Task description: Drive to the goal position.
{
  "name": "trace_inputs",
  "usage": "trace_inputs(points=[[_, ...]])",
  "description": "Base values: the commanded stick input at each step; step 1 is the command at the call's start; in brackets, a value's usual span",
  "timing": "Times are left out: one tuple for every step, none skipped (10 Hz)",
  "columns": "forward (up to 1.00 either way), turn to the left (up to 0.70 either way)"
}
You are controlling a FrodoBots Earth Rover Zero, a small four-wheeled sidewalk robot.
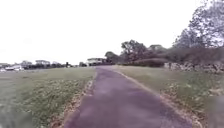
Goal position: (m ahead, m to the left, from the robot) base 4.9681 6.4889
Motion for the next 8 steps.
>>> trace_inputs(points=[[0.85, 0.00], [0.85, 0.00], [0.85, 0.00], [0.85, 0.00], [0.85, 0.00], [0.85, 0.00], [0.85, 0.00], [0.85, 0.00]])
